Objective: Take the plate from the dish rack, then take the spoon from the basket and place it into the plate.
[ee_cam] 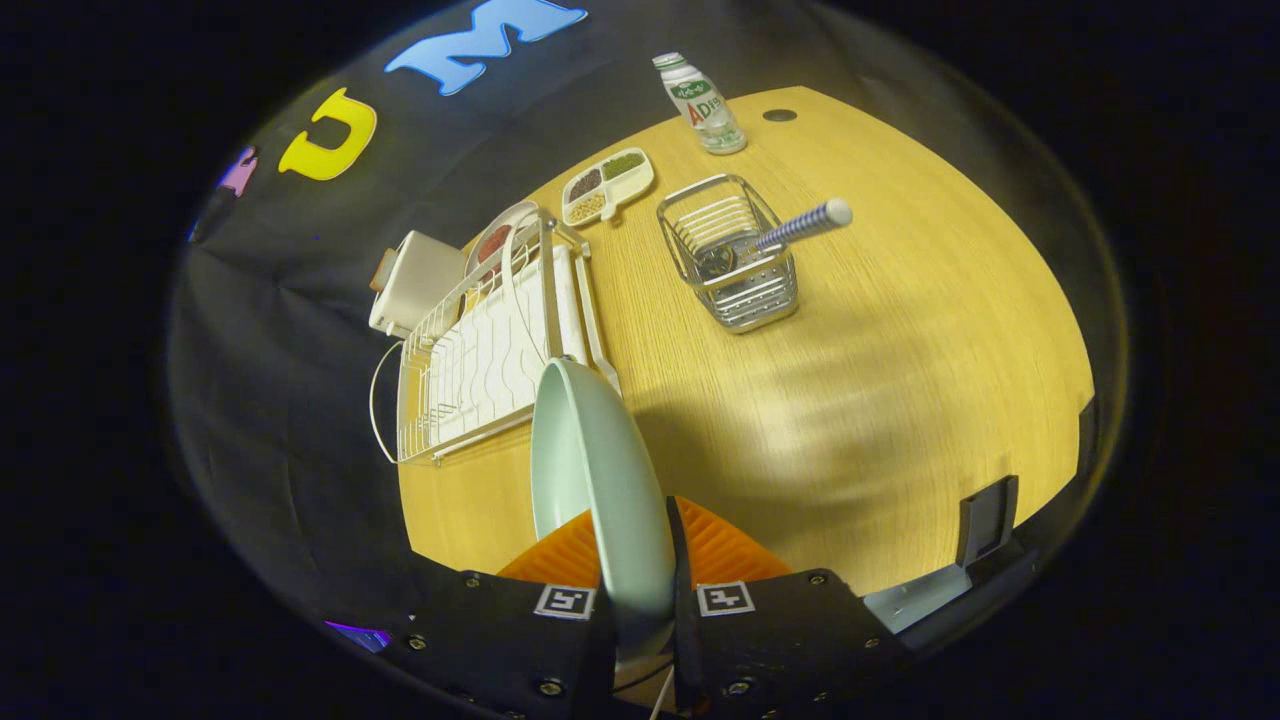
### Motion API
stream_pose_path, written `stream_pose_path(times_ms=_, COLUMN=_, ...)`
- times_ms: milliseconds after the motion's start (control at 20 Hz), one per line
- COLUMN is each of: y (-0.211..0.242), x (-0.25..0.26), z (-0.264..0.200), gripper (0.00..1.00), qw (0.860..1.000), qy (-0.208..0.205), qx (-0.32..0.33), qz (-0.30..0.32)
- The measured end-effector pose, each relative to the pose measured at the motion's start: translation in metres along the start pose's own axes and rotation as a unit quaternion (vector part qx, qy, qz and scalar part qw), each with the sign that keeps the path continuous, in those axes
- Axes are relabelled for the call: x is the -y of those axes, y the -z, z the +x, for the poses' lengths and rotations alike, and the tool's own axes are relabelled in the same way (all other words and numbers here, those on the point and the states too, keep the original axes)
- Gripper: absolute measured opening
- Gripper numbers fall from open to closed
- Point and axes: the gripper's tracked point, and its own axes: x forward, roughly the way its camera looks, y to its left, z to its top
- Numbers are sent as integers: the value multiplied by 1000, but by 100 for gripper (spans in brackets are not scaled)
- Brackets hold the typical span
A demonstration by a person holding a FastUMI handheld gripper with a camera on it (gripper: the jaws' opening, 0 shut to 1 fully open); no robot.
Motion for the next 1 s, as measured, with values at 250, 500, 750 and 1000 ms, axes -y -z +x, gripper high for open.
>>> stream_pose_path(times_ms=250, y=14, x=12, z=23, gripper=23, qw=999, qy=-24, qx=-22, qz=16)
stream_pose_path(times_ms=500, y=13, x=11, z=40, gripper=23, qw=998, qy=-64, qx=-23, qz=10)
stream_pose_path(times_ms=750, y=18, x=26, z=63, gripper=23, qw=996, qy=-83, qx=-25, qz=11)
stream_pose_path(times_ms=1000, y=16, x=35, z=71, gripper=23, qw=993, qy=-111, qx=-21, qz=46)
